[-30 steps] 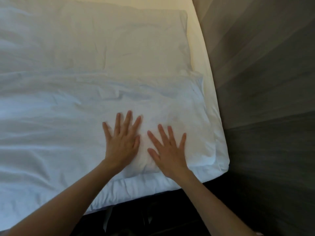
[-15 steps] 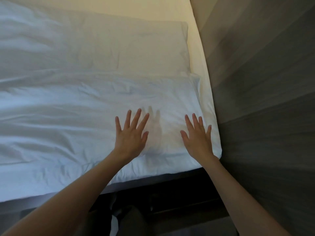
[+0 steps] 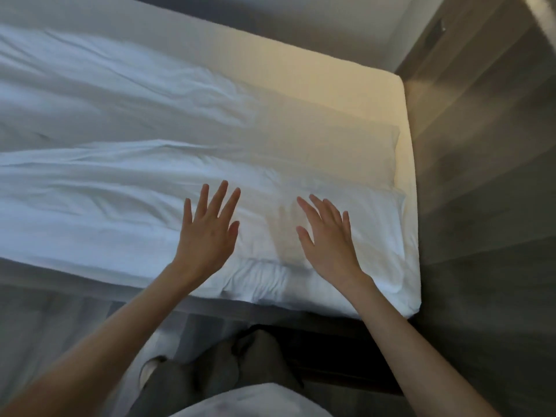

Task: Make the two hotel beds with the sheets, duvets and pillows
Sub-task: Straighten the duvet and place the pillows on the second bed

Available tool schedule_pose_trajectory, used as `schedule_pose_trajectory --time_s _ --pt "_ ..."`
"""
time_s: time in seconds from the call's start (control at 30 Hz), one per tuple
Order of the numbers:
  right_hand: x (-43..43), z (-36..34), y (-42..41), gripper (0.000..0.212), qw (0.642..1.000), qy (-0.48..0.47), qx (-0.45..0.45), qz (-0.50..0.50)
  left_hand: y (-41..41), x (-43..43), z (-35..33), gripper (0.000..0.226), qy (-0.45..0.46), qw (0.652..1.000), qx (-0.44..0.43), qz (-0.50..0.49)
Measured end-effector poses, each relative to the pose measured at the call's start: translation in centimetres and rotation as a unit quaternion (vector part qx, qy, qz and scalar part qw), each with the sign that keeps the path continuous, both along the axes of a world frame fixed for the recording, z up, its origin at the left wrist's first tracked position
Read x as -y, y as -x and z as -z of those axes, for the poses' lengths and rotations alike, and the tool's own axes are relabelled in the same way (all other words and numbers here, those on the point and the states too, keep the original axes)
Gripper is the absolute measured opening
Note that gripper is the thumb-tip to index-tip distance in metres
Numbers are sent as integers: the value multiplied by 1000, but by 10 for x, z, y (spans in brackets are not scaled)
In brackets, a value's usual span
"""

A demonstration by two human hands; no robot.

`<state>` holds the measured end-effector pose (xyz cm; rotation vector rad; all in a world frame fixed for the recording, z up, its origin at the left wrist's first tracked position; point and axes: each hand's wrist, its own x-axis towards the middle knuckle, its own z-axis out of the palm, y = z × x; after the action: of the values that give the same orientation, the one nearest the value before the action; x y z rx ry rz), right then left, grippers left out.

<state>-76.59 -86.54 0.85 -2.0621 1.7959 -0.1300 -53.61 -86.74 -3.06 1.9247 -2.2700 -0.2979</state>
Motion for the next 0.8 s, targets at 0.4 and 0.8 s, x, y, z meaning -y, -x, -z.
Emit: schedule_pose_trajectory --time_s 0.4,0.8 --pt "-50 -76 -284 52 980 121 2 -158 -293 -102 -88 61 113 989 19 -94" --pt "-45 -103 -550 51 950 146 38 -274 -537 -145 -133 58 135 971 36 -193"
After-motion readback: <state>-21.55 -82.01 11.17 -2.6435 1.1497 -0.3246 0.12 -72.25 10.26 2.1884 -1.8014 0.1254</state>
